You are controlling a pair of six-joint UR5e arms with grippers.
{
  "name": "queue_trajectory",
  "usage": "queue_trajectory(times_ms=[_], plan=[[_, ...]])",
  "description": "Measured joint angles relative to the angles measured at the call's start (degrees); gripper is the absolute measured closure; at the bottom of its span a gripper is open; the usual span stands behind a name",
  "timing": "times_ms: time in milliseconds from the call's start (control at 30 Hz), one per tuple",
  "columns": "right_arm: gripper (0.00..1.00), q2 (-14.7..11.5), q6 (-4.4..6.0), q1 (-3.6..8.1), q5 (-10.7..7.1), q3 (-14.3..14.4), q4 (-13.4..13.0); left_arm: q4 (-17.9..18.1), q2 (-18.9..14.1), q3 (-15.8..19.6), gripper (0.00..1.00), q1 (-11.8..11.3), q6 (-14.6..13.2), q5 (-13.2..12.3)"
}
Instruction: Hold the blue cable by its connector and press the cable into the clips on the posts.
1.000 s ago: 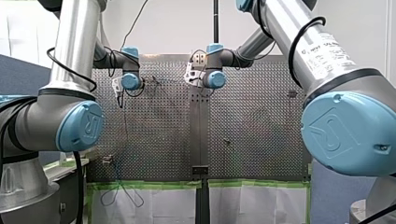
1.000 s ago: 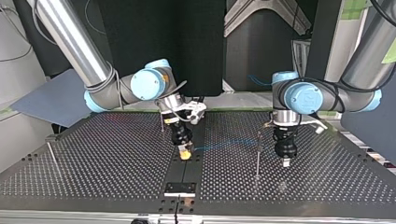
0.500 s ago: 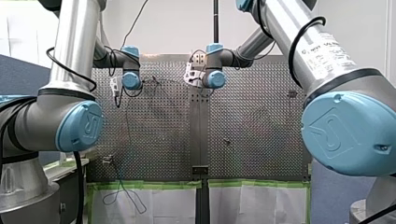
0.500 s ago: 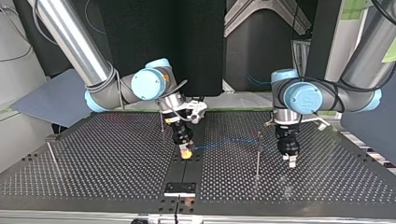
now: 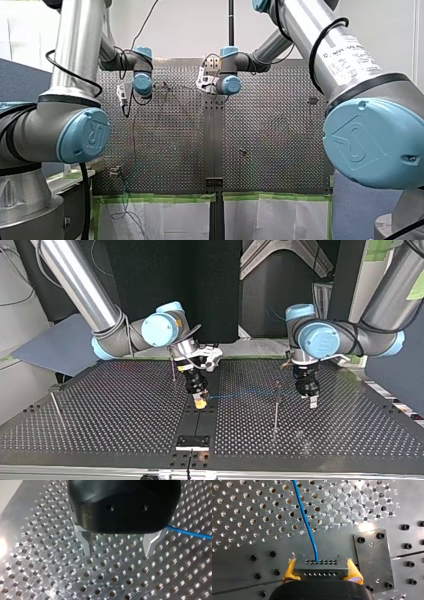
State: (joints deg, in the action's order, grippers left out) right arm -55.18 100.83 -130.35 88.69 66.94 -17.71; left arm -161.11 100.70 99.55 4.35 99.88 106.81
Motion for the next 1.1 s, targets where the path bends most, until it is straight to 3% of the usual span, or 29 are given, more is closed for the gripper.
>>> queue_trajectory(times_ms=[200, 533, 733, 1100], plan=[[1.0, 0.0, 0.09, 0.0, 0.0, 0.0, 0.1, -1.1, -2.6, 2.5, 0.0, 0.6, 2.0, -1.4], [1.0, 0.0, 0.01, -0.14, 0.0, 0.0, 1.3, -1.1, -7.7, 7.7, 0.0, 2.0, 2.1, -2.6], [1.0, 0.0, 0.14, -0.28, 0.0, 0.0, 1.6, -3.3, -10.9, 10.7, 0.0, 3.4, 2.2, -3.5], [1.0, 0.0, 0.27, -0.3, 0.0, 0.0, 2.0, -6.0, -15.9, 11.9, 0.0, 5.1, 2.0, -5.6]])
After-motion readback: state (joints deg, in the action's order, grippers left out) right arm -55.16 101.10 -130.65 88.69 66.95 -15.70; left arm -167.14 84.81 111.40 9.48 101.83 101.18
